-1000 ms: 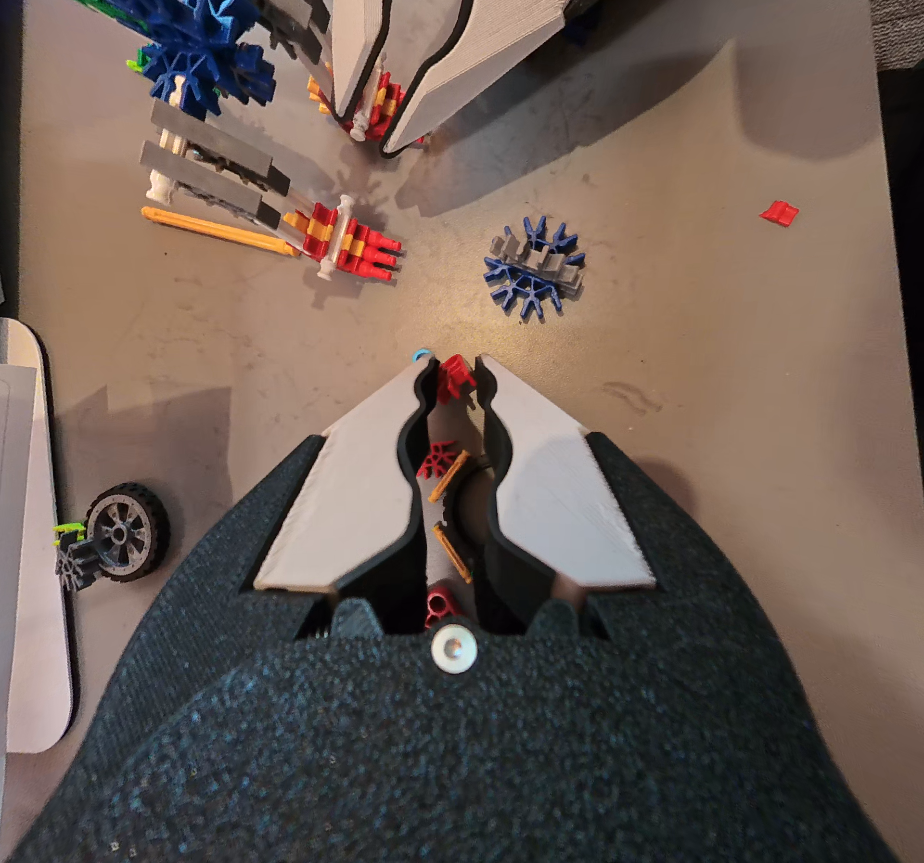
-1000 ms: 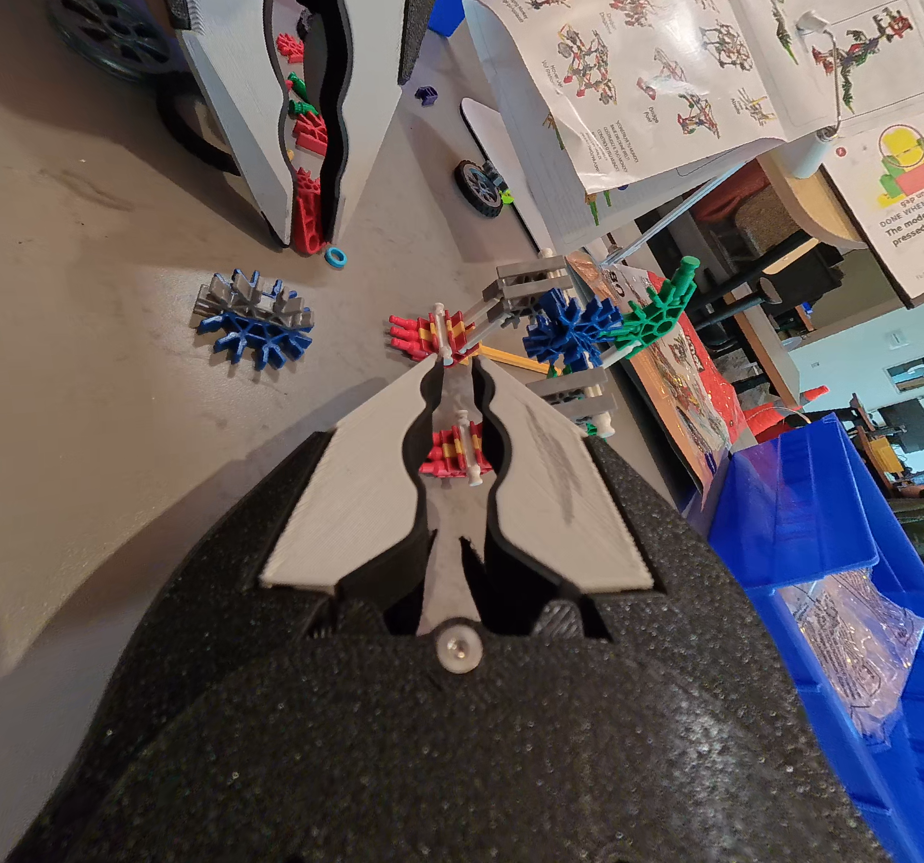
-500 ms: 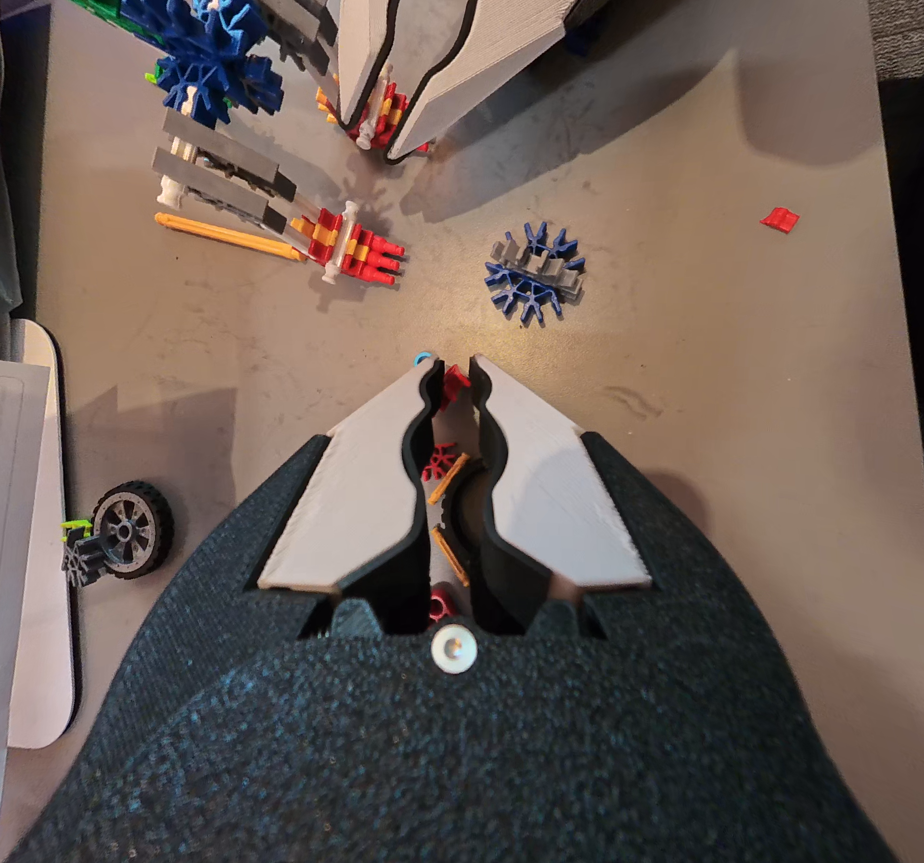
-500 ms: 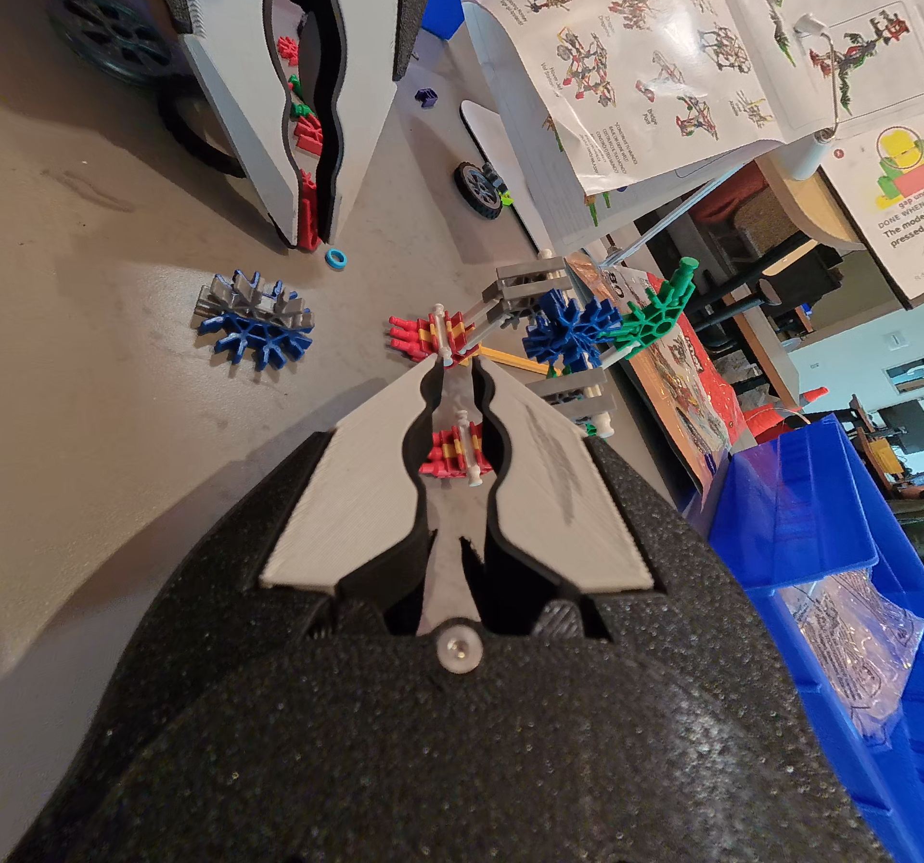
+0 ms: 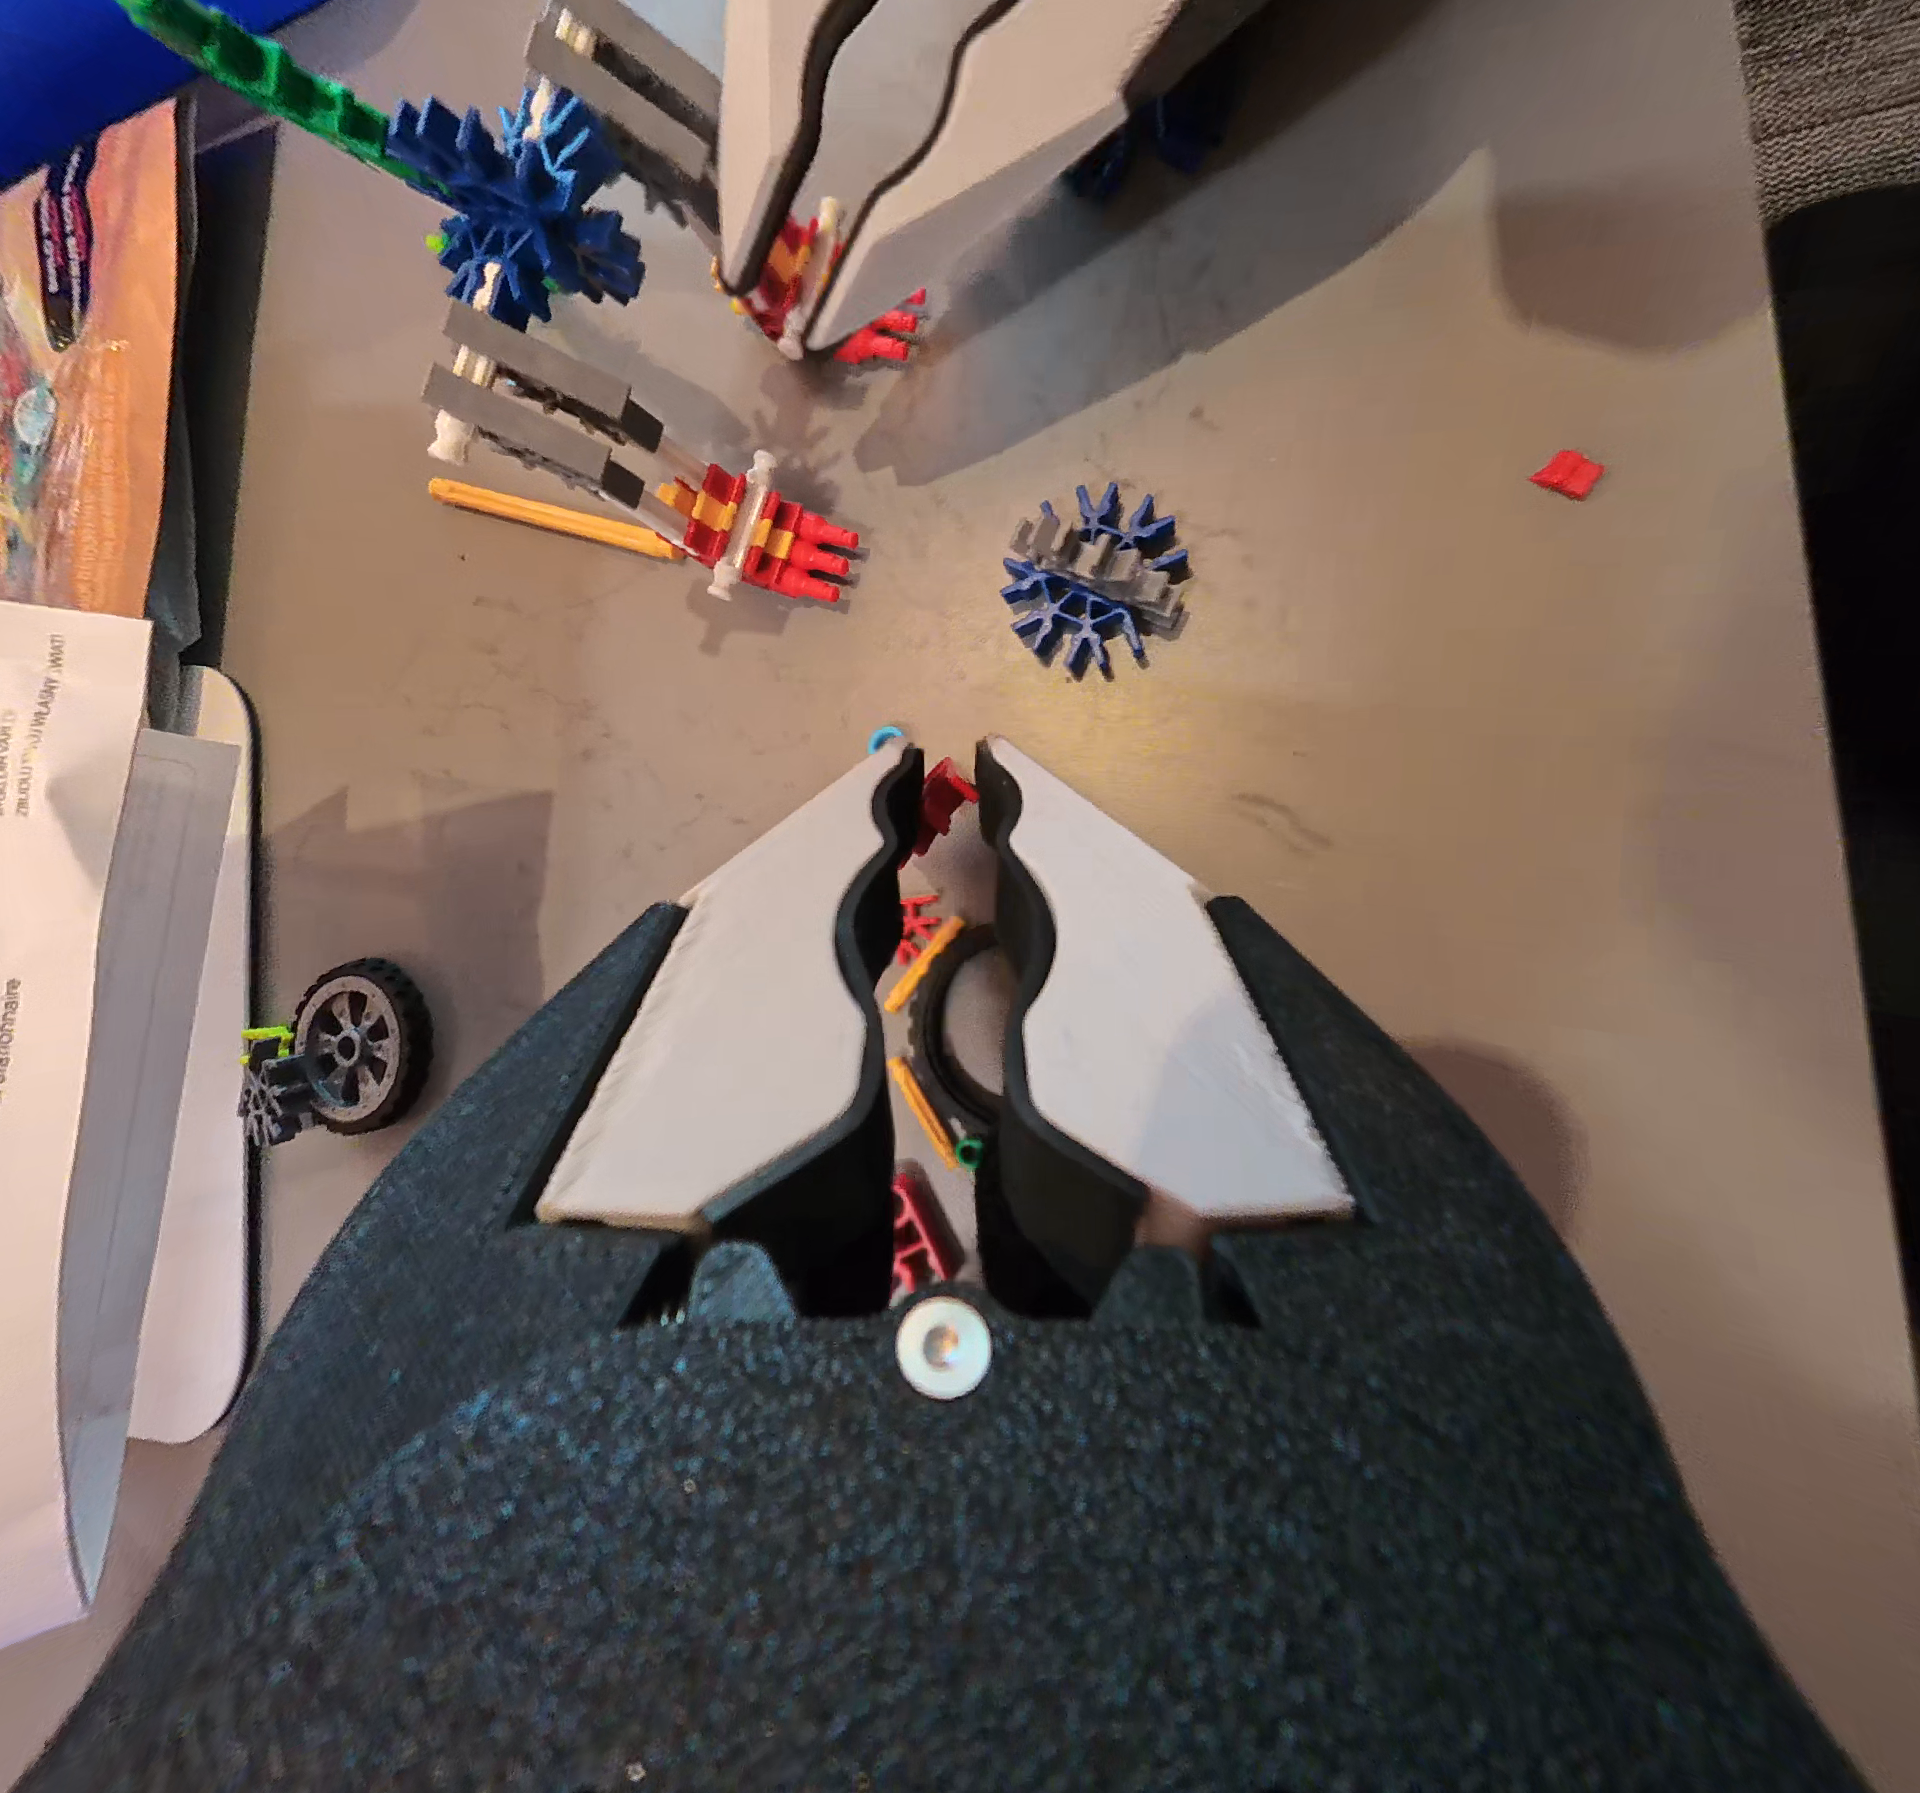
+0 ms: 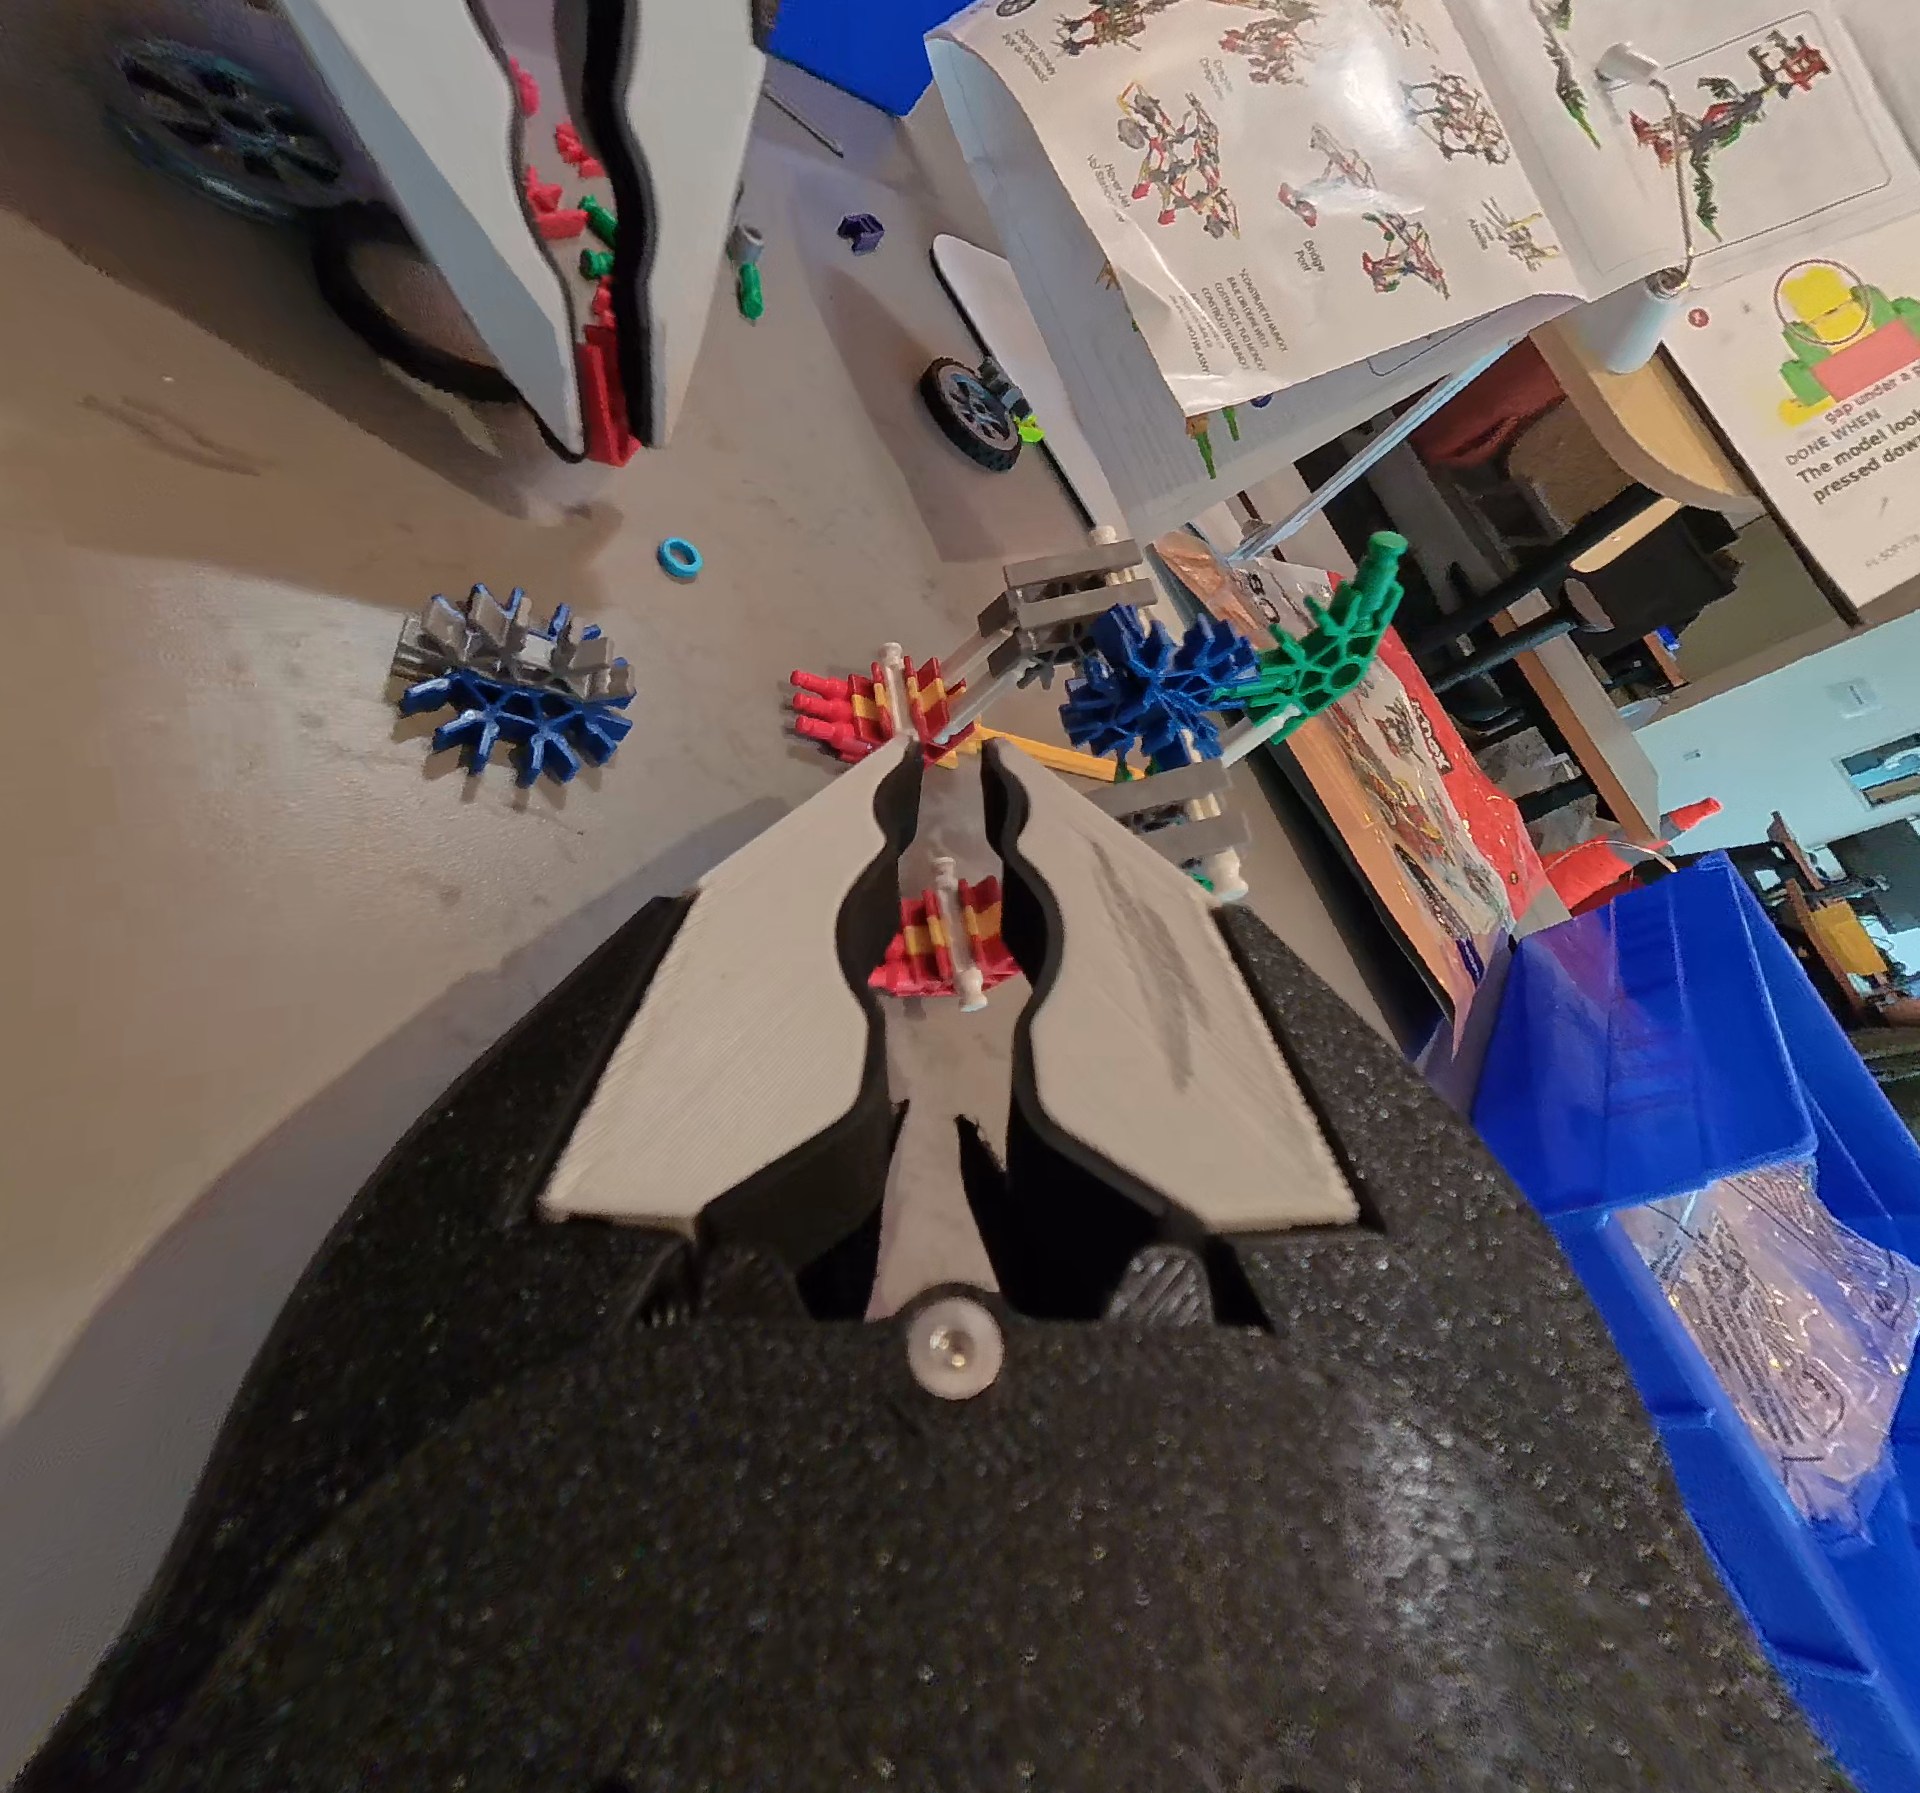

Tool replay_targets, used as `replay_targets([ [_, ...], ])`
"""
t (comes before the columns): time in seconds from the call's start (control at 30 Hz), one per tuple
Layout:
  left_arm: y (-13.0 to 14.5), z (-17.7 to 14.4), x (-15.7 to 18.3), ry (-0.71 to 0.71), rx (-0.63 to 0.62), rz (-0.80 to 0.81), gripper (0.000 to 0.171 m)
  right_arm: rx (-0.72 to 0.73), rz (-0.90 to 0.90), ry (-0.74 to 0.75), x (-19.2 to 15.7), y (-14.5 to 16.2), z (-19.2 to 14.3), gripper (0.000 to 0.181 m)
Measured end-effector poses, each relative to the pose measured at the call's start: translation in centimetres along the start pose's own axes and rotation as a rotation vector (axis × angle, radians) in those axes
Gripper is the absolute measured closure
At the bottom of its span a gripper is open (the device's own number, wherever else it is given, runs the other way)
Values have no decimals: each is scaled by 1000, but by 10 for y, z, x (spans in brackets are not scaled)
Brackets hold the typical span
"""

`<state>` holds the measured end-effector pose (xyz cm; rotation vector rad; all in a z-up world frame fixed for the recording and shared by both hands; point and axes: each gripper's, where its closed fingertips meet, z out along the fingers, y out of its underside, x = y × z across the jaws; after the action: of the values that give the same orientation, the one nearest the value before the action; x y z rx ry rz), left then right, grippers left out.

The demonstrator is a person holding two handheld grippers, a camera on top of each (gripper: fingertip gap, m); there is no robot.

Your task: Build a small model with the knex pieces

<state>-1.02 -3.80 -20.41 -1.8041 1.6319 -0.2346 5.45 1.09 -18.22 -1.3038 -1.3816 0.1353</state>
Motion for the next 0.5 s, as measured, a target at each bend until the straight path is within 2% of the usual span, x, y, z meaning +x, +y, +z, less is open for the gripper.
replay_targets([
  [0.37, -3, 1, 45, 69, -3, 33, 162, -11, 23, 15, 1, 3, -8, 170],
  [0.5, -4, 4, 50, 73, 24, 10, 161, -24, 19, 9, -1, 4, -8, 170],
])
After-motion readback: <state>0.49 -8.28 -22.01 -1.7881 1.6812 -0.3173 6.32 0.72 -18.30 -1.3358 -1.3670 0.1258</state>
